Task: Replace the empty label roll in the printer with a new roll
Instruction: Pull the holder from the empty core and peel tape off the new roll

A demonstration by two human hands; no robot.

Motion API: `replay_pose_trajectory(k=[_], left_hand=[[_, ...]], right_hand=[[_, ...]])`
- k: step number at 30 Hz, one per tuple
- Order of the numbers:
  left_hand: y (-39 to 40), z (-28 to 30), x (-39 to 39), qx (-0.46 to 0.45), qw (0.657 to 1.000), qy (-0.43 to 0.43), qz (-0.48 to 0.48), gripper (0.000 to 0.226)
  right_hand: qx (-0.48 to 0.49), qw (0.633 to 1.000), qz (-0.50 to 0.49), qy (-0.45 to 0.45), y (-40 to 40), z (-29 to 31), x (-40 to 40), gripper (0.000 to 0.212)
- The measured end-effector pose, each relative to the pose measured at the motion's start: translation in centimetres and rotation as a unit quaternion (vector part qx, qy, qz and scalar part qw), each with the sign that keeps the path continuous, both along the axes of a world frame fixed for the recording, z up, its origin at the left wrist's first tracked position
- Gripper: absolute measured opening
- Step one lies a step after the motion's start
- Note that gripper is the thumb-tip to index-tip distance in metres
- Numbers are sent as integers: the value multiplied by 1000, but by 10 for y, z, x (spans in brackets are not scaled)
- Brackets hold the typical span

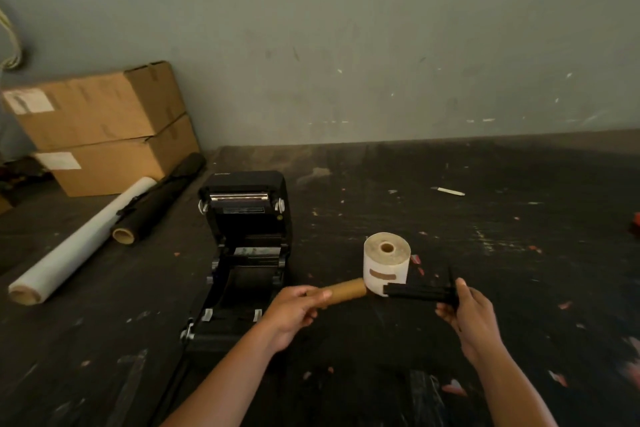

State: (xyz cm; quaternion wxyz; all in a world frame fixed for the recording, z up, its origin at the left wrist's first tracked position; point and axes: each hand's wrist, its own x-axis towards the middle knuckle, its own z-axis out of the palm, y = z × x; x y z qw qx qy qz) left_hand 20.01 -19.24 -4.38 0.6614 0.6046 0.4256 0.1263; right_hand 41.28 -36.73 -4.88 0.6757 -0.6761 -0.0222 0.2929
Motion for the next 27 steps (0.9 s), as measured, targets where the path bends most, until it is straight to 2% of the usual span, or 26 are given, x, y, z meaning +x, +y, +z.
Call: replay_pose_trajectory(k=[2, 4, 9, 12, 17, 24, 27], left_hand=[[-1, -17, -1, -24, 998, 8, 58, 25], [-5, -36, 3, -2, 996, 44, 75, 27], [-25, -67, 14, 116, 984, 133, 13, 23], [-32, -75, 13, 201, 961, 182, -50, 31], [-38, -78, 9, 315, 912, 249, -84, 38], [-37, -80, 9, 337, 892, 278, -112, 47], [-33, -80, 12, 336, 891, 283, -117, 55]], right_hand=[[-61, 998, -5, -17, -6, -12, 4, 28], [-120, 992, 13, -32, -8, -24, 1, 32], [-245, 965, 89, -26, 0, -56, -26, 38], [-253, 962, 102, -32, -2, -70, -39, 36], [-246, 962, 86, -75, -3, -76, -45, 28], [-288, 943, 92, -142, 4, -81, -44, 10], [-309, 930, 103, -168, 4, -84, -43, 10]])
